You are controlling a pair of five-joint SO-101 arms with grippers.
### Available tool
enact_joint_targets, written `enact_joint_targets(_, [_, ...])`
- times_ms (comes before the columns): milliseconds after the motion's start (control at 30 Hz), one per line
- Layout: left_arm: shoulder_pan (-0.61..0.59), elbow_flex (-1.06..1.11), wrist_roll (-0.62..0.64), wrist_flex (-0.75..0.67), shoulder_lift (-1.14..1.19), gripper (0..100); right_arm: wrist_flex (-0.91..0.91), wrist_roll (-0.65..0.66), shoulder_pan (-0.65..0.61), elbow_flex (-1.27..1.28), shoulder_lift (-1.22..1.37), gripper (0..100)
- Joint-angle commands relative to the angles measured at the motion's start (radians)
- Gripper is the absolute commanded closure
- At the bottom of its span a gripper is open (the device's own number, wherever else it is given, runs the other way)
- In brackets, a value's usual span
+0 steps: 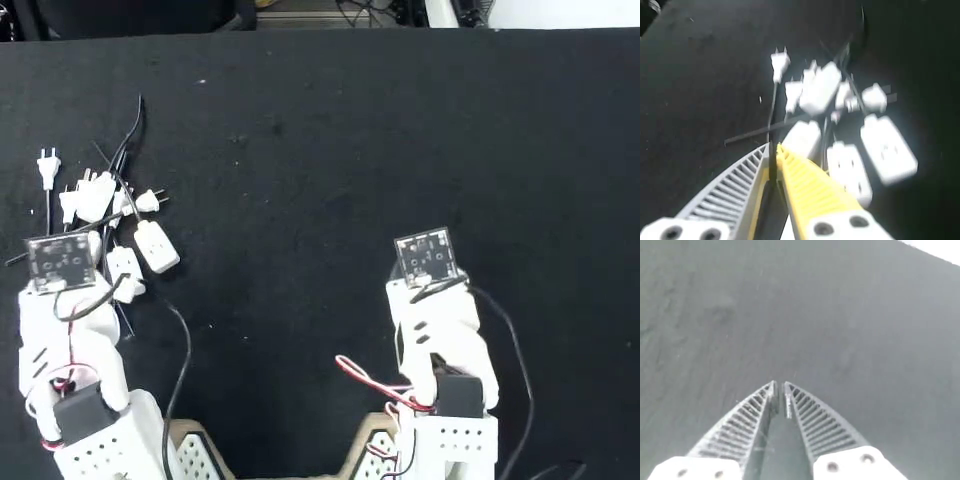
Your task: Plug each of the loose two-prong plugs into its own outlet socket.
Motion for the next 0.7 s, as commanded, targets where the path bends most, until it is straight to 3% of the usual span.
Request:
enact_joint_targets(0, [-0.001,-0.024,0.161,-0.120,-0.005,97,-0.064,0.011,-0.023,-0.042,-0.093,98.6])
enact_joint_targets(133, [0.010,-0.024,0.235,-0.172,-0.003,95,-0.025,0.011,-0.089,-0.191,-0.093,98.6])
enact_joint_targets(267, [0.062,-0.071,0.241,-0.176,-0.002,82,0.038,0.008,-0.163,-0.407,-0.088,98.6])
enact_joint_targets(467, [0.159,-0.150,0.242,-0.181,0.000,87,0.112,-0.106,-0.215,-0.656,-0.087,98.6])
enact_joint_targets(667, [0.185,-0.091,0.242,-0.183,0.025,87,0.107,-0.124,-0.215,-0.682,-0.061,98.6])
